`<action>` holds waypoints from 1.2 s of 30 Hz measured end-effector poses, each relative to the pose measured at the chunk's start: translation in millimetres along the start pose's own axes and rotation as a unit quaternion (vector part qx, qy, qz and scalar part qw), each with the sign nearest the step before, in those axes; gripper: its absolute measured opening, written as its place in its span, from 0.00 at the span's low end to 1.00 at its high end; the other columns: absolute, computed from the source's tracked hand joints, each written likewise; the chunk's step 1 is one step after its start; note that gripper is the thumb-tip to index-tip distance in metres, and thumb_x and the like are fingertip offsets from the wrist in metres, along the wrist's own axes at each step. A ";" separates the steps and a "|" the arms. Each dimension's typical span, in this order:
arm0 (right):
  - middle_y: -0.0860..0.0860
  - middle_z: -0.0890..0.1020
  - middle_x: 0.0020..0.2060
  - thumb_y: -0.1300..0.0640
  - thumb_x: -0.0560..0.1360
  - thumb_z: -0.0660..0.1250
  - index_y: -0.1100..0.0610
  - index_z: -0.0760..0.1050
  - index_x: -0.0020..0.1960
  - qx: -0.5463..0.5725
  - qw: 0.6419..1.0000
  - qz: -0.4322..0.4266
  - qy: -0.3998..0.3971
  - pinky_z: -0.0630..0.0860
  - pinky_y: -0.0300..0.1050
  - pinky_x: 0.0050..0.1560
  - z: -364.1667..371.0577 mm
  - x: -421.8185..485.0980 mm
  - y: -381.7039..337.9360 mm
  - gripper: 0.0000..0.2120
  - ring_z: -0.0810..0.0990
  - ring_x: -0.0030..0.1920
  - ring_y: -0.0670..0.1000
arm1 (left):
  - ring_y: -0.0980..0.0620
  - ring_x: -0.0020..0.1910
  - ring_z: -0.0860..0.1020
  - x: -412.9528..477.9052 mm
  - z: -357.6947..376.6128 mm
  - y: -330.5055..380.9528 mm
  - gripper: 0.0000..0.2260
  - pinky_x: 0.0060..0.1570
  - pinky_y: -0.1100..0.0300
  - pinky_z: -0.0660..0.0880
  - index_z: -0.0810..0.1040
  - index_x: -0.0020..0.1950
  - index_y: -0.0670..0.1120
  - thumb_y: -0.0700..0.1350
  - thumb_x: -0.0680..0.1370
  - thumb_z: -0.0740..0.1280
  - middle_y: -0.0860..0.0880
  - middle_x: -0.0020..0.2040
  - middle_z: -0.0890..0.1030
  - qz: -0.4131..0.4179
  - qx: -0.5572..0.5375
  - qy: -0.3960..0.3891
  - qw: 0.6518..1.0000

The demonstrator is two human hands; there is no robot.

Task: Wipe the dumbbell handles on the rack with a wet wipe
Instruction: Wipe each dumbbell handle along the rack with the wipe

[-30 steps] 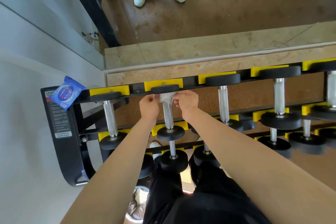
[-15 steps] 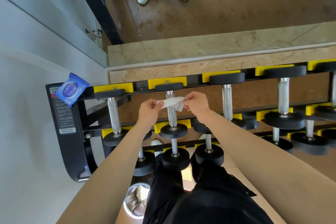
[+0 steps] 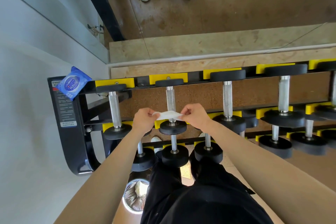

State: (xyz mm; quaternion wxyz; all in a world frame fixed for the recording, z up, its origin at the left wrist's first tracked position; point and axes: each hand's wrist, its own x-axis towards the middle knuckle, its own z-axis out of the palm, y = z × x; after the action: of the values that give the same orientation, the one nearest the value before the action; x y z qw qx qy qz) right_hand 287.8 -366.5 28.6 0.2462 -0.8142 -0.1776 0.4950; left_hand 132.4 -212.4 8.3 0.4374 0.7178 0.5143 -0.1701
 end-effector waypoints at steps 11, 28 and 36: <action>0.51 0.85 0.45 0.59 0.72 0.76 0.57 0.85 0.47 -0.132 0.989 -0.027 -0.060 0.81 0.44 0.53 6.5 0.8 -14.2 0.05 0.82 0.47 0.49 | 0.52 0.45 0.79 -16.4 0.1 -10.9 0.08 0.46 0.59 0.77 0.84 0.54 0.48 0.50 0.79 0.71 0.48 0.50 0.85 0.002 0.091 0.033 0.995; 0.47 0.85 0.44 0.63 0.76 0.69 0.54 0.85 0.45 -0.077 0.997 -0.022 0.025 0.79 0.41 0.54 -17.1 10.5 6.4 0.07 0.81 0.45 0.44 | 0.47 0.52 0.79 -1.3 -35.9 -14.2 0.05 0.56 0.49 0.77 0.77 0.44 0.45 0.42 0.79 0.67 0.49 0.47 0.81 -0.032 -0.273 0.107 0.955; 0.57 0.81 0.57 0.67 0.78 0.66 0.56 0.76 0.62 0.240 0.968 0.077 0.003 0.83 0.44 0.48 -15.5 22.2 -9.3 0.14 0.84 0.50 0.54 | 0.43 0.59 0.79 8.6 3.6 32.5 0.04 0.56 0.53 0.81 0.72 0.47 0.42 0.37 0.82 0.64 0.39 0.60 0.77 -0.078 -0.472 -0.004 0.878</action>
State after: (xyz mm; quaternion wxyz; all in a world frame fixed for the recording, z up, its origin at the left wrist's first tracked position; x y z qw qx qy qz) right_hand 311.1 -350.5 24.0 0.3958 -0.7441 0.0104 0.5381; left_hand 165.5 -213.1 15.1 0.7118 0.3829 0.5861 0.0569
